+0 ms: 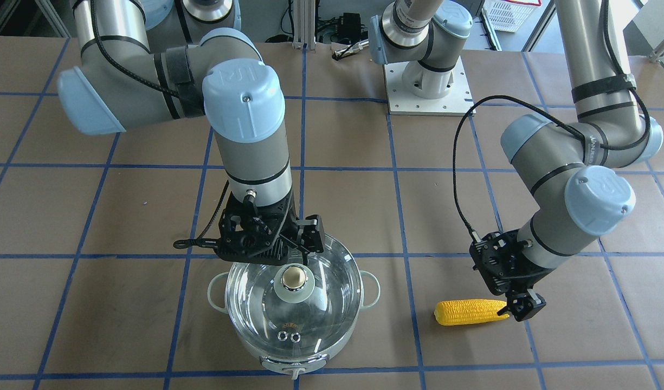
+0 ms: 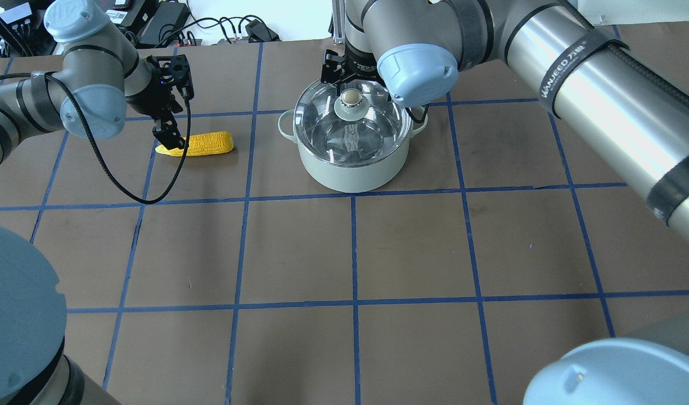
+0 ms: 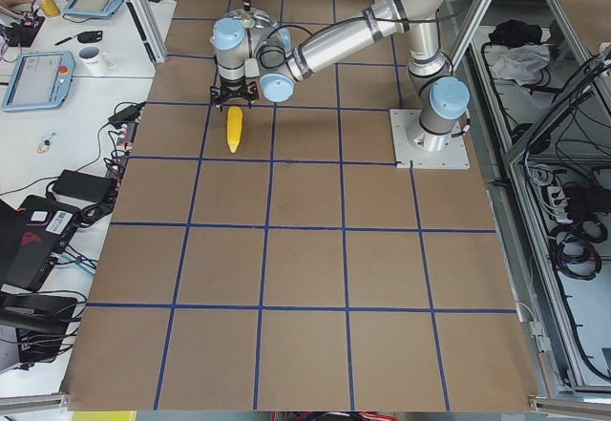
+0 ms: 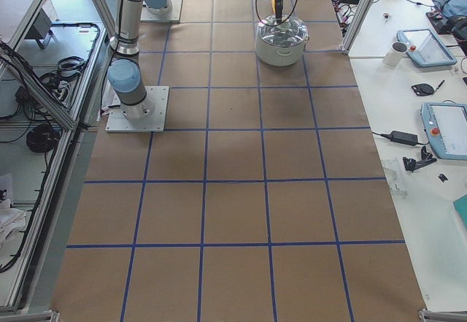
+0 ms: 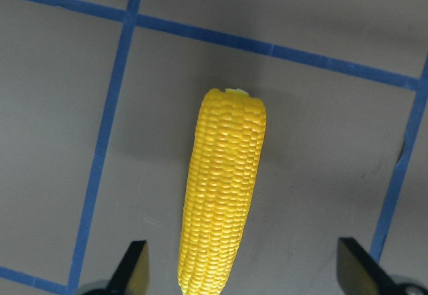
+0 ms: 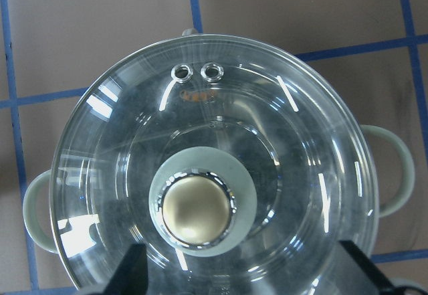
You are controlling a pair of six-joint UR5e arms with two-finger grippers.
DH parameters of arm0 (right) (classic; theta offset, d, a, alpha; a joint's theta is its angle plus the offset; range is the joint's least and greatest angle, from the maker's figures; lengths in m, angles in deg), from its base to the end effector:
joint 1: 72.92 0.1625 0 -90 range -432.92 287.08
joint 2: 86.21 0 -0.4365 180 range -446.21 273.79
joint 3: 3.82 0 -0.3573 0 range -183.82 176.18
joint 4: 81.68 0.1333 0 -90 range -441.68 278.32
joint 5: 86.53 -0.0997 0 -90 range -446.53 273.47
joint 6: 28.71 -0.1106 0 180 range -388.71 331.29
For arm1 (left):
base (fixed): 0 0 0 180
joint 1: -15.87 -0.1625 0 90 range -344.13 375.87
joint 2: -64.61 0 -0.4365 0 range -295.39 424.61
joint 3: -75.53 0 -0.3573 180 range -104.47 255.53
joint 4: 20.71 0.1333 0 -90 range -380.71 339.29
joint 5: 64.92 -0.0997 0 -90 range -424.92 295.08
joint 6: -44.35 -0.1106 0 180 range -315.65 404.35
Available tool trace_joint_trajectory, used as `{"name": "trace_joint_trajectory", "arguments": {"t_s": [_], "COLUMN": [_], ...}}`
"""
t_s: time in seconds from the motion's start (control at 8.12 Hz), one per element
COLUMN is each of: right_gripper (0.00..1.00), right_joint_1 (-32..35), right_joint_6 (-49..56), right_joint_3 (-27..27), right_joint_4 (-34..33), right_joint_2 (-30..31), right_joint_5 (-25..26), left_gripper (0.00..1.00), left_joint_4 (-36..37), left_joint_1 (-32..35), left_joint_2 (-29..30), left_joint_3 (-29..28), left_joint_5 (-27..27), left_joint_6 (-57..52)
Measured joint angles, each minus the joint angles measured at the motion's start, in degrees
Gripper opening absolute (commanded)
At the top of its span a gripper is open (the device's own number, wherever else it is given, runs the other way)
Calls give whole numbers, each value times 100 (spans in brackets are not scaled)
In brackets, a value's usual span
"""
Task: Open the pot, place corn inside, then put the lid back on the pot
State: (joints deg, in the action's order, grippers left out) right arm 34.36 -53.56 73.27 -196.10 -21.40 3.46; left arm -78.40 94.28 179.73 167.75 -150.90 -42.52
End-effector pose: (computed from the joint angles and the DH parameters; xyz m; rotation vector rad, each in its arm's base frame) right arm 0.3221 -0.5864 0.3943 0.2013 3.0438 -0.3026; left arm -0.0153 -0.6274 0.2923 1.9073 2.4654 -0.1712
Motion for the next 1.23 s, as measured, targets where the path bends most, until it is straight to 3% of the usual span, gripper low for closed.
{"name": "trace_joint_trajectory", "arguments": {"t_s": [0.49,1.23], "right_gripper": [95,92], "right_joint_1": [21,26], "right_joint_6": [111,685], "right_joint_3": [-125,-142], "right_joint_4": [-260,-298], "right_joint_2": [-431,-471], "right_joint_5": [-184,-151], "left_gripper": [100,100], "left_joint_4": [395,522], "left_joint_1": [-145,-155], "left_joint_2": [502,855], "left_joint_3": [-30,-62], "left_joint_5": [-15,-27], "left_joint_6": [-1006,-1091]}}
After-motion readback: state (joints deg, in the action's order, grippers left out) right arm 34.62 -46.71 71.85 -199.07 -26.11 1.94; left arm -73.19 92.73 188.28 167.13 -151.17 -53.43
